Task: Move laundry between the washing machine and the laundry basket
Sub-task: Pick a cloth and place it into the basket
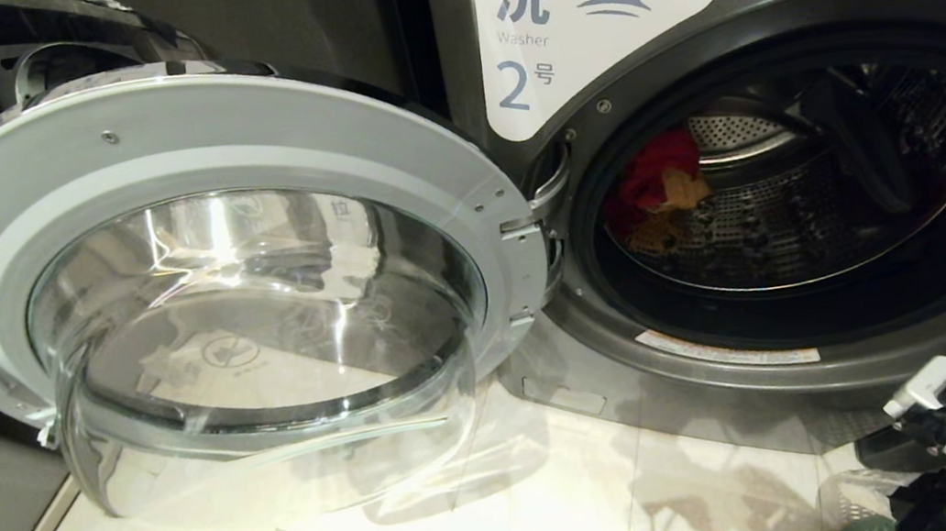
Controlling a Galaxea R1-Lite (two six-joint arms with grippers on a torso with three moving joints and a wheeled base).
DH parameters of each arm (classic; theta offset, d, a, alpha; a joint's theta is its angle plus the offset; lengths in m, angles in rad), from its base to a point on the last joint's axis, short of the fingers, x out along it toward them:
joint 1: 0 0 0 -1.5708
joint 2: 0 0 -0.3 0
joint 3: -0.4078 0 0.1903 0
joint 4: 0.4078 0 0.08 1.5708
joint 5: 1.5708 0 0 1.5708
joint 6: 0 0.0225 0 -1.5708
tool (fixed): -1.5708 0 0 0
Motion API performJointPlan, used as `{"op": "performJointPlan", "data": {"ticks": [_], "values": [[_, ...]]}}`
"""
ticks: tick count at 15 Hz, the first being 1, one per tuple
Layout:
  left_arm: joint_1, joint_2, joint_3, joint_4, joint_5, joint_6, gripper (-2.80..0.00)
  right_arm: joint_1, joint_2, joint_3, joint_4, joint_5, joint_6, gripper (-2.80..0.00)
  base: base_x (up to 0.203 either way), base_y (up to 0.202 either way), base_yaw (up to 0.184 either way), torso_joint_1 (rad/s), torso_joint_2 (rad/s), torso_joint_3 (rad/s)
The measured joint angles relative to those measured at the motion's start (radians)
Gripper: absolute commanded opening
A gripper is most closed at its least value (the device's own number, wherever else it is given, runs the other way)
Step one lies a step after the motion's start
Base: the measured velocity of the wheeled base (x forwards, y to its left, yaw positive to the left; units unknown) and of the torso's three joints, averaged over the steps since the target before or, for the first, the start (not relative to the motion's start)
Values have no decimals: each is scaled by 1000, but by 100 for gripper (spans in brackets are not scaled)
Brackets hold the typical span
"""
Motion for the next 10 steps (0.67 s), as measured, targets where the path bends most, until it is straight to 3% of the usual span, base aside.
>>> {"op": "performJointPlan", "data": {"ticks": [4,10], "values": [[0,0,0,0,0,1,-280,0,11,1,-1,2,0,-280,174,0,-2,4,2,8],[0,0,0,1,0,-2,-280,-1,16,13,0,-31,8,-280,0,0,0,0,0,0]]}}
